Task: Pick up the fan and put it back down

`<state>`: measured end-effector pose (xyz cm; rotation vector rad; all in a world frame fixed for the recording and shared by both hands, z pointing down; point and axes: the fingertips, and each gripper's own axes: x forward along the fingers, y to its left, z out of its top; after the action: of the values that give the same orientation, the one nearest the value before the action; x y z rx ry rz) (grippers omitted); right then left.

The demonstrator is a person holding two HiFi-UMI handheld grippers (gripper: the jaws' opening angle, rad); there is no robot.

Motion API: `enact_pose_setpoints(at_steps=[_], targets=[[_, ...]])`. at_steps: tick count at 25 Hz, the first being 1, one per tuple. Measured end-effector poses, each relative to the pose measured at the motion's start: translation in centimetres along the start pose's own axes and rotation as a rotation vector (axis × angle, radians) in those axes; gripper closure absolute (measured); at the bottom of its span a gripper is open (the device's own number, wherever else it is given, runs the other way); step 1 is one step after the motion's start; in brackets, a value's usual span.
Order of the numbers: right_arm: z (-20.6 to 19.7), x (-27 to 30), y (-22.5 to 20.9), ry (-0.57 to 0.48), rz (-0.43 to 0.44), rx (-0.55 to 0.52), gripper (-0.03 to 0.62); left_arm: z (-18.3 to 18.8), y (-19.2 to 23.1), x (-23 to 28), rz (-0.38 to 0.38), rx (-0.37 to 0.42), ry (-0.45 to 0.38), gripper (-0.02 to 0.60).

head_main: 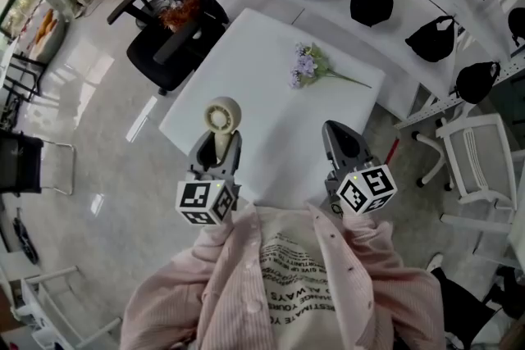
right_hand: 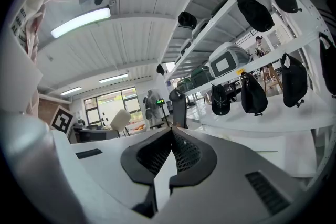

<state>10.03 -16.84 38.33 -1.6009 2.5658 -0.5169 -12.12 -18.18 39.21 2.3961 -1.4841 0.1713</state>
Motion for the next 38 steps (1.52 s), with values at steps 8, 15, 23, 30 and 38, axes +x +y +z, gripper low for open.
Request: enact_pose_setpoints(at_steps=[8, 15, 23, 30, 38], targets=[[-1.0, 0.4, -0.9, 0.035, -0.008, -0.001, 0.595, -3.4, 0.5, 2.9, 0.010, 0.013, 0.121, 0.397], [-3.0, 0.3, -1.9, 0.095, -0.032, 0.014, 0.595, -6.3, 0.7, 5.5, 0.000, 0.016, 0.209, 0.397], [-5.0, -0.1, -2.7, 0.138, -0.072, 0.044, 0.595, -11.3, 1.6, 8.1, -0.014, 0.000, 0.344, 0.397], [-7.0, 0.5, -2.7, 0.193, -0.069, 0.038, 0.595, -15.4, 0.7, 10.4, -0.063, 0.023, 0.458, 0.396], [-10.0, 0.4, -2.2, 0.259, -0.063, 0.050, 0.595, -19.6, 0.1, 12.0, -0.098, 0.026, 0.549, 0.397]])
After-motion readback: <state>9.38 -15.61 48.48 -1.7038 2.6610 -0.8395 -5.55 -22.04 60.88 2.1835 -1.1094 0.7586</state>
